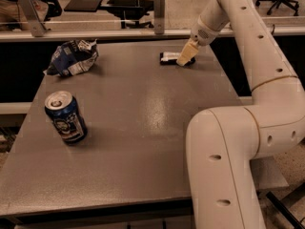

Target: Move rxbar blueberry near pepsi can

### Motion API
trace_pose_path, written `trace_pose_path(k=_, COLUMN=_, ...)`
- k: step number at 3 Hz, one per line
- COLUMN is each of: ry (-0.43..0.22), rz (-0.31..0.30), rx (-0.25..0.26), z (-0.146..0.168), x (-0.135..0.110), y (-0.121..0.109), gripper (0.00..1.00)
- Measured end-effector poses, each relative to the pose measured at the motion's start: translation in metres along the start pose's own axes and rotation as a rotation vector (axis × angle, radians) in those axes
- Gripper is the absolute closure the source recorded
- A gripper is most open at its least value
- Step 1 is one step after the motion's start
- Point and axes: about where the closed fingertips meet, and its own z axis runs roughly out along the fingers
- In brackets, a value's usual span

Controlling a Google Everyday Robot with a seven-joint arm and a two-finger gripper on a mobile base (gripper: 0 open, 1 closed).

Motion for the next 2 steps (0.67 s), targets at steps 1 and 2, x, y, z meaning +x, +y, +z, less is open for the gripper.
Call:
trace_pose_path(k=1, ry=-0.072, rz=-0.042, rx=-0.041, z=-0.021, x=-0.020, y=0.018, gripper=1.00)
trace_pose_path(k=2, ry=-0.127, rz=-0.074, rx=-0.075, z=-0.038, x=-0.034, y=0.035, gripper=1.00)
